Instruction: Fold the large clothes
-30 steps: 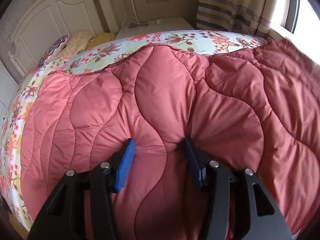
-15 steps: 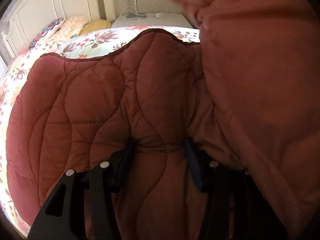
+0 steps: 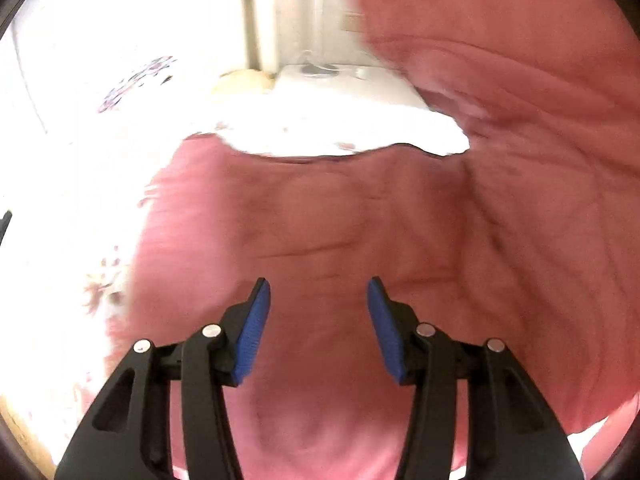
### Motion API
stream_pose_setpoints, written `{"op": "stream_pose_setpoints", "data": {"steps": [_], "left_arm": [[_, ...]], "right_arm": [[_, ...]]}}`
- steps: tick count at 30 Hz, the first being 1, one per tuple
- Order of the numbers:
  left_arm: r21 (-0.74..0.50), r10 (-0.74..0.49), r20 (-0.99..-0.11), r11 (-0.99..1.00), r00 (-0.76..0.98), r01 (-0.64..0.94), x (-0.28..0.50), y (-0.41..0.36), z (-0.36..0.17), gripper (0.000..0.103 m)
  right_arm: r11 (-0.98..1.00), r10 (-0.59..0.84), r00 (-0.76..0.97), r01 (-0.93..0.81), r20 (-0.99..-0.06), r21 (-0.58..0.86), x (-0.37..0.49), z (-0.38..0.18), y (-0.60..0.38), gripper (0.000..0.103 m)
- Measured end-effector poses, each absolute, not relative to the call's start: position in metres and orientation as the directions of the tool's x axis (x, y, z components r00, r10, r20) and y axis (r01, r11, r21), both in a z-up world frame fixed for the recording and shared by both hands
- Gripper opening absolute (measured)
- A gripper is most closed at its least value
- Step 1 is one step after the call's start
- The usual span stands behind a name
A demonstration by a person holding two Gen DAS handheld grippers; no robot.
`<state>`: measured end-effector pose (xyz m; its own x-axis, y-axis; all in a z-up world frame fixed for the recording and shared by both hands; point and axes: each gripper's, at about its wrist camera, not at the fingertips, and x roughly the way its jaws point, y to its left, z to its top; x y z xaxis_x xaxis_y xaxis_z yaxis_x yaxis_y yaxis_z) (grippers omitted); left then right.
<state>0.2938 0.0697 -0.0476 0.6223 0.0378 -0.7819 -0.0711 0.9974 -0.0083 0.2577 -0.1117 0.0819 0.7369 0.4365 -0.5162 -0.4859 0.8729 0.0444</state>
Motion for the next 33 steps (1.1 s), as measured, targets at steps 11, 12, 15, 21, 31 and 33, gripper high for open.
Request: {"op": "stream_pose_setpoints", "data": {"steps": [11,12,15,21,31,33], "left_arm": [[-0.026,0.039,-0.821,0.994,0.569,-0.105,0.332,0.122,-0.094,0.057],[-0.054,0.016,-0.821,0.993,0.571,-0.105,0.333,0.127,-0.095,0.057],[-0.097,-0.025,-0.813,0.991,0.582,-0.094,0.328,0.134,-0.1,0.057],[-0.21,-0.138,-0.788,0.976,0.6,-0.051,0.329,0.16,-0.101,0.057],[-0.069,0.058,-0.805,0.979,0.59,-0.191,0.31,0.243,-0.093,0.056],[-0.075,0.048,-0.833,0.977,0.551,-0.198,0.315,0.246,-0.11,0.055]], "right_arm": [[0.783,0.428,0.705,-0.602,-0.565,-0.158,0.235,0.089,-0.035,0.039],[0.755,0.439,0.682,-0.633,-0.586,-0.171,0.234,0.084,-0.022,0.039],[0.65,0.495,0.553,-0.748,-0.67,-0.137,0.24,0.066,0.015,0.039],[0.583,0.59,0.382,-0.811,-0.711,0.047,0.269,0.033,0.042,0.039],[0.635,0.526,0.446,-0.773,-0.725,-0.015,0.267,0.037,0.053,0.039],[0.632,0.496,0.477,-0.772,-0.726,-0.075,0.262,0.039,0.064,0.039]]}}
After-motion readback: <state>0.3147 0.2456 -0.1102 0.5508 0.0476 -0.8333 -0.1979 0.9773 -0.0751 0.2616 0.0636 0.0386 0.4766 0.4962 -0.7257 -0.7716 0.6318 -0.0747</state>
